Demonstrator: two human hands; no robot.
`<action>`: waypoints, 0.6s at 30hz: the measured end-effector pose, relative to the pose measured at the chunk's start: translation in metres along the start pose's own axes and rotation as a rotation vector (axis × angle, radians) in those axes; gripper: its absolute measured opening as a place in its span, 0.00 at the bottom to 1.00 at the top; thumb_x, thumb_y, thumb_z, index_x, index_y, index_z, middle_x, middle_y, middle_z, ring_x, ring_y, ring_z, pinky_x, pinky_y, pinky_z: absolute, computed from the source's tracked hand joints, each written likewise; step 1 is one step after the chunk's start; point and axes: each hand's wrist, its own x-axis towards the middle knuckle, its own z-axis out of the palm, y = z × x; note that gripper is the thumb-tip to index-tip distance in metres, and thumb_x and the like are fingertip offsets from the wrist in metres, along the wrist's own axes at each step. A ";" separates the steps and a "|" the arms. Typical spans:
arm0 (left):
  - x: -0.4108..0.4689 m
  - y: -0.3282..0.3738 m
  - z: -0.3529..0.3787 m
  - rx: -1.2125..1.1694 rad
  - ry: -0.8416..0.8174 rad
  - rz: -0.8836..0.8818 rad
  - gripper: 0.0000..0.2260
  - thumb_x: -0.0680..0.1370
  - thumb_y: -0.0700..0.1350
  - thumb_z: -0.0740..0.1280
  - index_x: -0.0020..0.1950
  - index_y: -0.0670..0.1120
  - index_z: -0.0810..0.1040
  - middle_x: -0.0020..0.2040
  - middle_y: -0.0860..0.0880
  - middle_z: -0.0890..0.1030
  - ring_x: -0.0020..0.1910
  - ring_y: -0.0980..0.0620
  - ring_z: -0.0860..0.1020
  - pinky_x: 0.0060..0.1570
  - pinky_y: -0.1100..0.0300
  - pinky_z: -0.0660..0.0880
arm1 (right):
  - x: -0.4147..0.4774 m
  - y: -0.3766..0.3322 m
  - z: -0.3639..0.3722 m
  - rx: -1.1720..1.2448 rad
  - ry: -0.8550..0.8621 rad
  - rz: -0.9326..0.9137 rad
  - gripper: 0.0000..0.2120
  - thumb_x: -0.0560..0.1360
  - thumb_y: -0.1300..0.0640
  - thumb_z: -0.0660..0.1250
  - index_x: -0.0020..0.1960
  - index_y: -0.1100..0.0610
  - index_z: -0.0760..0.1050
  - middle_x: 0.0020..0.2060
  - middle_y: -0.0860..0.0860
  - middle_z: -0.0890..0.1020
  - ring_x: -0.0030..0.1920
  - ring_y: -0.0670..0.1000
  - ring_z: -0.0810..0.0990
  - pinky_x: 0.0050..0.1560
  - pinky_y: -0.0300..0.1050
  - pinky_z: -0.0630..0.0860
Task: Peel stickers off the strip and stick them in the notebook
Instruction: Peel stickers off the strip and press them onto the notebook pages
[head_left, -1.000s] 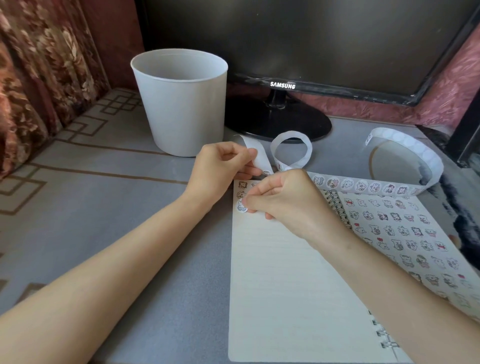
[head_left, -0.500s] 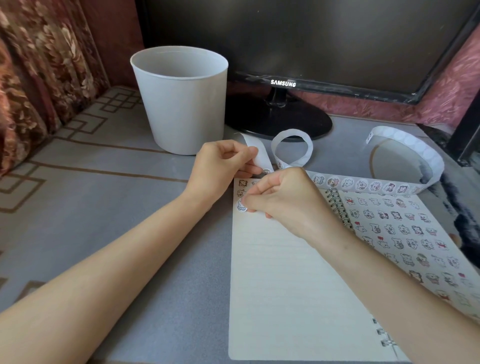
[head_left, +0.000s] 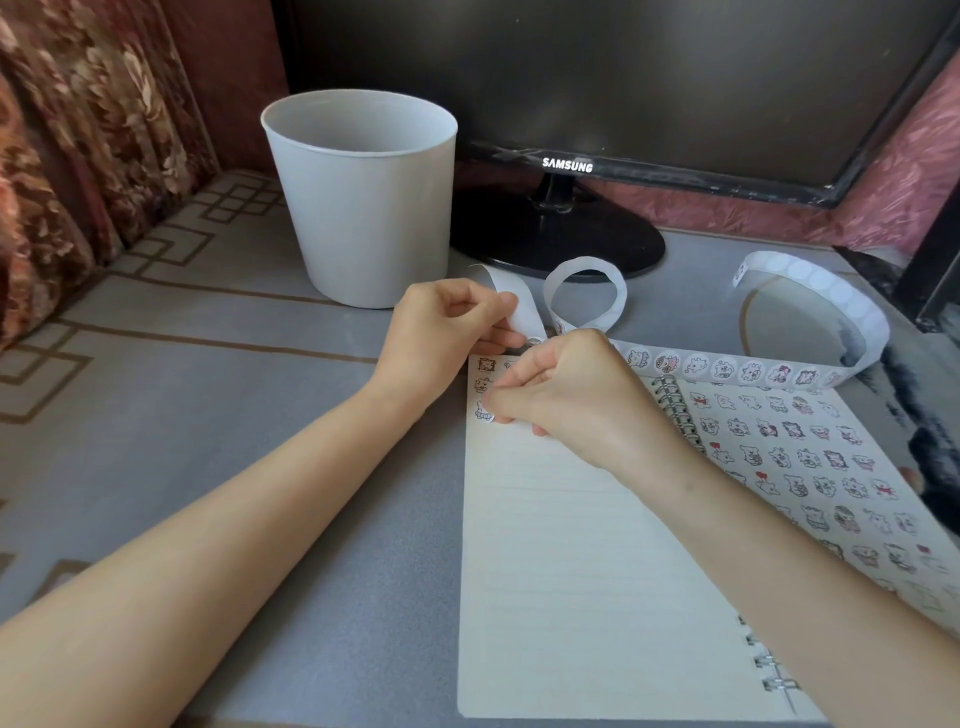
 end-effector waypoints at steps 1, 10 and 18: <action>0.000 0.000 0.000 0.001 0.000 0.001 0.08 0.77 0.40 0.67 0.41 0.37 0.79 0.39 0.37 0.83 0.39 0.48 0.84 0.42 0.60 0.81 | 0.000 0.000 0.000 -0.009 0.000 0.002 0.07 0.67 0.62 0.71 0.30 0.54 0.80 0.33 0.56 0.84 0.30 0.50 0.74 0.34 0.43 0.72; 0.000 0.000 0.001 0.005 -0.004 0.002 0.08 0.77 0.40 0.67 0.40 0.39 0.78 0.39 0.38 0.84 0.39 0.48 0.84 0.43 0.59 0.81 | 0.001 0.003 0.002 -0.097 0.030 -0.020 0.05 0.68 0.61 0.71 0.33 0.57 0.80 0.30 0.52 0.84 0.29 0.46 0.76 0.30 0.40 0.74; 0.000 -0.001 0.000 0.009 -0.007 0.005 0.08 0.77 0.40 0.67 0.40 0.39 0.78 0.40 0.38 0.84 0.40 0.47 0.84 0.44 0.59 0.81 | 0.001 0.006 0.000 -0.132 0.033 -0.057 0.05 0.69 0.58 0.72 0.35 0.57 0.80 0.29 0.51 0.82 0.25 0.43 0.72 0.24 0.32 0.65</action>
